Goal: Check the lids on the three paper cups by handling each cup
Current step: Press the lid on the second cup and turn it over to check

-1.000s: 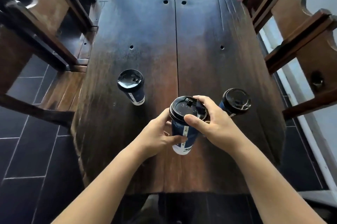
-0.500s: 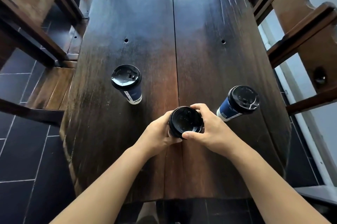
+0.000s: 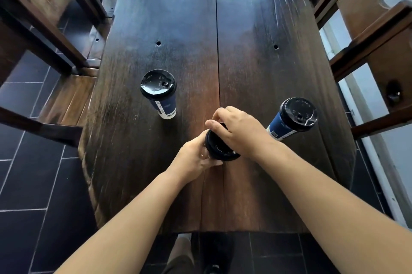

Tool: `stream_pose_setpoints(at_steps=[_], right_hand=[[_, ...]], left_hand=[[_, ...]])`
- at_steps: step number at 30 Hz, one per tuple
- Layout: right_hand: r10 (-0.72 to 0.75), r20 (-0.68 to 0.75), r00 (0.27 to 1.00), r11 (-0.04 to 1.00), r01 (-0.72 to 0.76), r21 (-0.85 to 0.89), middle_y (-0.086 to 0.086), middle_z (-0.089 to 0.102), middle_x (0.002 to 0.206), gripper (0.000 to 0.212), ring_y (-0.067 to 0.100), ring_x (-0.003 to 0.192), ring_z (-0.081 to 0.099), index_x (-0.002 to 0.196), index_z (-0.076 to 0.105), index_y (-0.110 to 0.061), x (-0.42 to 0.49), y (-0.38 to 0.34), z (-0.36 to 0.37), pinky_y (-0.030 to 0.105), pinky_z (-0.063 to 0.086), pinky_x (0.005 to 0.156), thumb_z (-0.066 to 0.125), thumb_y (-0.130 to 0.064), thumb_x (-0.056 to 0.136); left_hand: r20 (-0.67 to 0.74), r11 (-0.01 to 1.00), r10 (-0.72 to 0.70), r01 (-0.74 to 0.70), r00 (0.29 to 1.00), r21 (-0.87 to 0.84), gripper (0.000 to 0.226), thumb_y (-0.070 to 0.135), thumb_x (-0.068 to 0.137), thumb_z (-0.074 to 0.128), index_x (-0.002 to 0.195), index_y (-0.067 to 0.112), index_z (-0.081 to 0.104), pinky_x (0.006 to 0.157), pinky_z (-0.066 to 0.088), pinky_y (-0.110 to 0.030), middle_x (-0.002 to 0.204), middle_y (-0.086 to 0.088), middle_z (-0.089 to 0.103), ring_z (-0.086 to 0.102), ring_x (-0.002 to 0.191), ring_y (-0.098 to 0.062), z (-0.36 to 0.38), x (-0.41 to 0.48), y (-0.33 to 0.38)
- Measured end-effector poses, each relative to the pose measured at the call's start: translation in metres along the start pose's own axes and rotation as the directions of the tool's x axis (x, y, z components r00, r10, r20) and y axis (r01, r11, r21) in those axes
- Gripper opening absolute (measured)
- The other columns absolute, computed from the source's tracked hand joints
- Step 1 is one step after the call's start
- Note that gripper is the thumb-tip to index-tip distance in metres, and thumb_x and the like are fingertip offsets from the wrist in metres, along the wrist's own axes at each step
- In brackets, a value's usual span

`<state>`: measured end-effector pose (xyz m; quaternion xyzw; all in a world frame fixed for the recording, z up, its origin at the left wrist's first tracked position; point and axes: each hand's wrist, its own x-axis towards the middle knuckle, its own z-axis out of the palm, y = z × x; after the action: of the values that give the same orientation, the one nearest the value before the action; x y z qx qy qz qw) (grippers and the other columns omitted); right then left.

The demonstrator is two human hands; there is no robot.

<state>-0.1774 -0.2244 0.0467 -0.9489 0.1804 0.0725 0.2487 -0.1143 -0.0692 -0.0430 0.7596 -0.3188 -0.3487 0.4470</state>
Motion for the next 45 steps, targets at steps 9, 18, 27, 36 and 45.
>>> stream_pose_setpoints(at_steps=[9, 18, 27, 36, 45], right_hand=[[-0.089, -0.035, 0.995, 0.968, 0.078, -0.239, 0.006, 0.065, 0.097, 0.053, 0.030, 0.095, 0.066, 0.095, 0.065, -0.015, 0.015, -0.016, 0.029, 0.036, 0.039, 0.070, 0.032, -0.056, 0.103], [-0.115, -0.065, 0.991, 0.966, 0.097, -0.240, 0.006, 0.064, 0.092, 0.034, 0.031, 0.086, 0.065, 0.078, 0.059, -0.019, 0.017, -0.015, 0.035, 0.034, 0.038, 0.065, 0.039, -0.034, 0.100], [-0.186, -0.109, 0.977, 0.942, 0.145, -0.303, 0.006, 0.066, 0.089, 0.065, 0.031, 0.080, 0.066, 0.084, 0.067, -0.016, 0.022, -0.010, 0.040, 0.034, 0.038, 0.060, 0.008, -0.043, 0.083], [-0.051, -0.076, 0.996, 0.974, 0.033, -0.222, 0.006, 0.066, 0.103, 0.036, 0.031, 0.099, 0.065, 0.098, 0.064, -0.014, 0.014, -0.013, 0.041, 0.039, 0.045, 0.073, 0.040, -0.039, 0.101], [0.248, -0.032, 0.968, 0.856, -0.204, 0.475, -0.001, 0.073, 0.098, 0.040, 0.022, 0.096, 0.067, 0.101, 0.066, -0.023, -0.010, -0.006, -0.035, 0.039, 0.051, 0.090, 0.046, -0.057, 0.099]], left_hand=[[-0.024, 0.998, -0.062, 0.063, 0.998, 0.017, 0.051, 0.026, 0.075, 0.089, 0.117, 0.030, 0.061, 0.083, 0.060, -0.044, 0.092, 0.007, 0.074, 0.069, 0.085, -0.013, -0.002, -0.005, -0.003], [-0.030, 0.997, -0.074, 0.075, 0.997, 0.033, 0.042, 0.028, 0.074, 0.091, 0.105, 0.029, 0.063, 0.078, 0.059, -0.048, 0.091, 0.001, 0.074, 0.069, 0.083, -0.026, -0.002, -0.006, -0.008], [-0.029, 0.995, -0.098, 0.099, 0.995, 0.025, 0.041, 0.028, 0.073, 0.092, 0.104, 0.026, 0.066, 0.079, 0.060, -0.044, 0.092, 0.005, 0.075, 0.070, 0.086, -0.021, -0.004, -0.003, -0.003], [0.009, 0.988, -0.145, 0.145, 0.989, 0.062, 0.052, 0.028, 0.070, 0.092, 0.112, 0.029, 0.062, 0.081, 0.060, -0.042, 0.093, 0.003, 0.076, 0.073, 0.088, -0.022, -0.003, -0.005, 0.000], [0.132, 0.996, -0.070, 0.077, 0.989, -0.046, 0.076, 0.014, 0.071, 0.090, 0.127, 0.049, 0.053, 0.080, 0.053, -0.016, 0.105, 0.022, 0.074, 0.065, 0.091, 0.006, -0.022, -0.022, 0.045]])
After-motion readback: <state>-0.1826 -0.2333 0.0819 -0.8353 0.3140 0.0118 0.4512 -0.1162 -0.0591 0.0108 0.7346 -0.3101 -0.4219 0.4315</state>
